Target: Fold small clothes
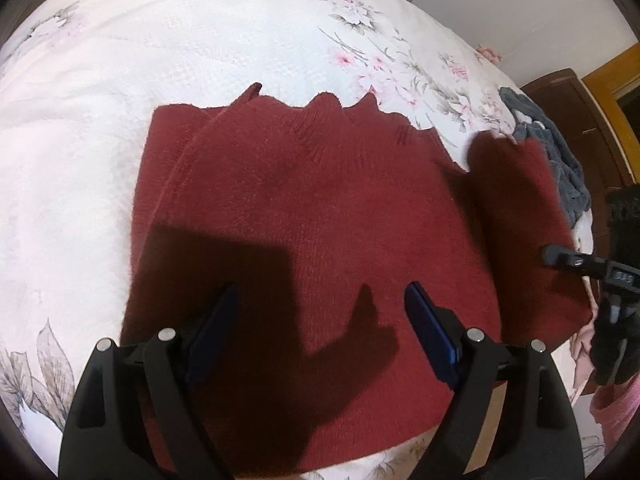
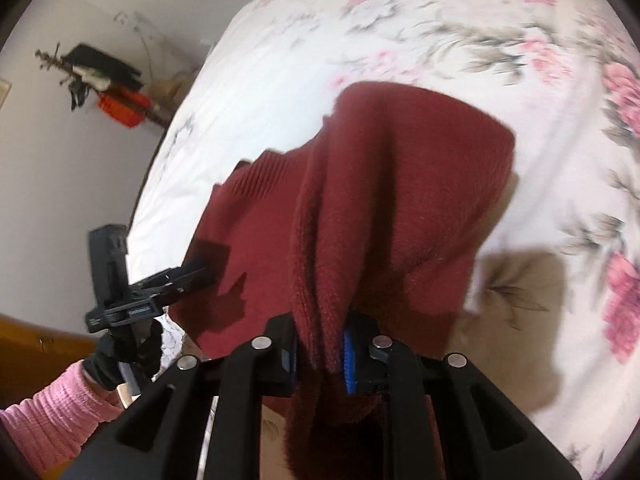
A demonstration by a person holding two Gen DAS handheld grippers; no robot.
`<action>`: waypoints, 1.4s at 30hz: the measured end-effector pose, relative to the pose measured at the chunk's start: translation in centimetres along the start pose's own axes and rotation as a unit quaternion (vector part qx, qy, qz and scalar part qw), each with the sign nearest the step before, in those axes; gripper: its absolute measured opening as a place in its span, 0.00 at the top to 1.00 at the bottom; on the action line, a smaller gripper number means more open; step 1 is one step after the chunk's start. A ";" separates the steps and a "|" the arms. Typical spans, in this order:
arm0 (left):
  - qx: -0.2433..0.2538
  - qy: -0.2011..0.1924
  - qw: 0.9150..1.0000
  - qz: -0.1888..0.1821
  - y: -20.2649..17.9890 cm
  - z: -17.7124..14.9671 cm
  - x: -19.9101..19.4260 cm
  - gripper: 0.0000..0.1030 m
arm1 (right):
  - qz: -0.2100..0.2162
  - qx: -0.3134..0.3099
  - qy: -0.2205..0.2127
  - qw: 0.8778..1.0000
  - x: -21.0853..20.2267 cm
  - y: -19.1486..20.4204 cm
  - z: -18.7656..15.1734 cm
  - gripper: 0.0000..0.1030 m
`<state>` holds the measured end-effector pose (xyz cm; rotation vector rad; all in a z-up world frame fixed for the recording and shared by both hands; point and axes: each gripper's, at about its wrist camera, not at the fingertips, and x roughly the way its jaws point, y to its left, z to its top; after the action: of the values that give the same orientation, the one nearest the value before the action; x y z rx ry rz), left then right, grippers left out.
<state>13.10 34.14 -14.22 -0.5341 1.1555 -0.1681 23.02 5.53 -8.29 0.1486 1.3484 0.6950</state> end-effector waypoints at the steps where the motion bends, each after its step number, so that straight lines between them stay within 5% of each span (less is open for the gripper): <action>1: -0.003 -0.001 1.000 -0.005 0.1 0.0 -0.2 0.18 | -0.004 -0.001 0.005 1.000 0.7 0.4 0.1 0.84; 8: -0.026 -0.007 0.999 -0.026 0.4 0.4 -0.6 0.18 | -0.033 0.004 0.038 0.999 5.7 1.4 0.1 0.79; 12: -0.038 -0.009 0.998 -0.045 -0.5 1.0 -0.4 0.18 | -0.013 0.020 0.050 0.998 6.5 1.2 0.0 0.64; 20: -0.045 0.010 0.994 -0.095 -3.7 1.6 1.7 0.18 | 0.069 0.035 0.018 0.997 0.0 2.7 -0.3 0.56; 25: -0.060 0.027 0.990 -0.128 -5.6 1.5 3.8 0.18 | 0.013 0.032 -0.016 0.999 -4.0 0.3 -1.3 0.55; 31: -0.091 0.046 0.983 -0.149 -6.9 1.5 6.5 0.19 | -0.038 0.070 0.004 0.997 -2.9 -4.3 -4.2 0.54; 38: -0.089 0.068 0.983 -0.143 -9.2 1.9 9.1 0.19 | -0.023 0.096 0.014 0.995 -0.8 -6.6 -7.2 0.55; 40: -0.089 0.067 0.983 -0.144 -9.9 2.2 9.4 0.25 | -0.016 0.103 0.013 0.994 -0.6 -7.0 -7.6 0.54; 42: -0.089 0.075 0.983 -0.142 -10.7 2.4 9.8 0.40 | -0.017 0.106 0.015 0.994 -0.7 -7.5 -7.9 0.55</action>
<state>20.82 21.78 -16.40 -0.8569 1.2445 -0.3590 18.45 -3.05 -13.21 0.2845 1.4486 0.5264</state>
